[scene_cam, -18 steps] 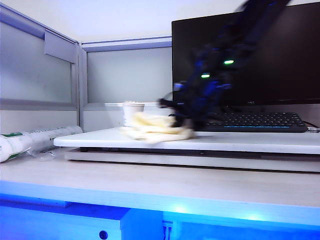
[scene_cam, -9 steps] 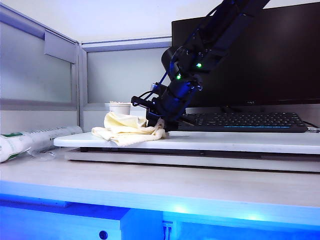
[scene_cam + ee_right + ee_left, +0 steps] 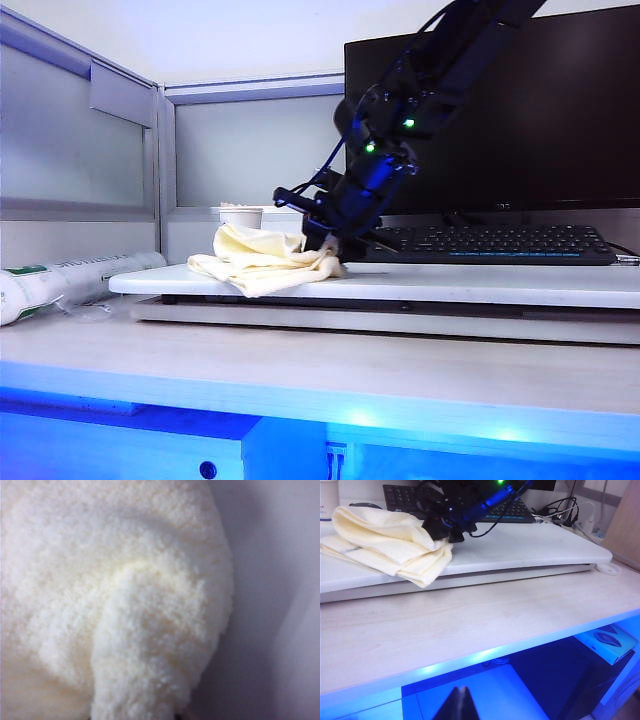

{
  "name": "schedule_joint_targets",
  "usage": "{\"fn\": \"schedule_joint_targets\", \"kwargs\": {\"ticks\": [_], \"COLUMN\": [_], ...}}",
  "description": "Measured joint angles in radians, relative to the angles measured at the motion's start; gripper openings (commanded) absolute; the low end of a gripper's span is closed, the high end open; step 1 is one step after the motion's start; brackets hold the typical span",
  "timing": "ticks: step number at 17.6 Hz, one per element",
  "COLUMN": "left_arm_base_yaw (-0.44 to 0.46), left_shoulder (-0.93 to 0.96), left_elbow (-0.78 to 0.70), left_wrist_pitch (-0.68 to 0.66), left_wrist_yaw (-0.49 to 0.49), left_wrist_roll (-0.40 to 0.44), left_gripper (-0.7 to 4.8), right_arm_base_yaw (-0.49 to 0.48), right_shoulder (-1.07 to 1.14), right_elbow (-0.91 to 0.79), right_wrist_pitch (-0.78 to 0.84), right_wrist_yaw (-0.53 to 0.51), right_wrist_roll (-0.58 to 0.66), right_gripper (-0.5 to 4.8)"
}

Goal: Wipe the tabletop with a clean cloth to remove dust and stains.

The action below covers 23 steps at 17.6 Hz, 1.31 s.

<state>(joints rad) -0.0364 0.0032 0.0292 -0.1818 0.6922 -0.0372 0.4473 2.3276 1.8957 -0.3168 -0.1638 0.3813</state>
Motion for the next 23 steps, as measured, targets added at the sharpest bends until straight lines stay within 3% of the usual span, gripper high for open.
{"fn": "schedule_joint_targets", "kwargs": {"ticks": [11, 23], "left_arm_base_yaw": [0.000, 0.000], "left_shoulder": [0.000, 0.000], "left_elbow": [0.000, -0.001], "left_wrist_pitch": [0.006, 0.007], "left_wrist_yaw": [0.000, -0.003], "left_wrist_roll": [-0.002, -0.002], "left_gripper": [-0.05, -0.05], "right_arm_base_yaw": [-0.168, -0.515], "right_shoulder": [-0.106, -0.513], "right_elbow": [-0.061, -0.687], "right_wrist_pitch": [-0.201, 0.008], "right_wrist_yaw": [0.056, 0.047], "right_wrist_roll": [-0.055, -0.092], "right_gripper": [-0.05, -0.05]}}
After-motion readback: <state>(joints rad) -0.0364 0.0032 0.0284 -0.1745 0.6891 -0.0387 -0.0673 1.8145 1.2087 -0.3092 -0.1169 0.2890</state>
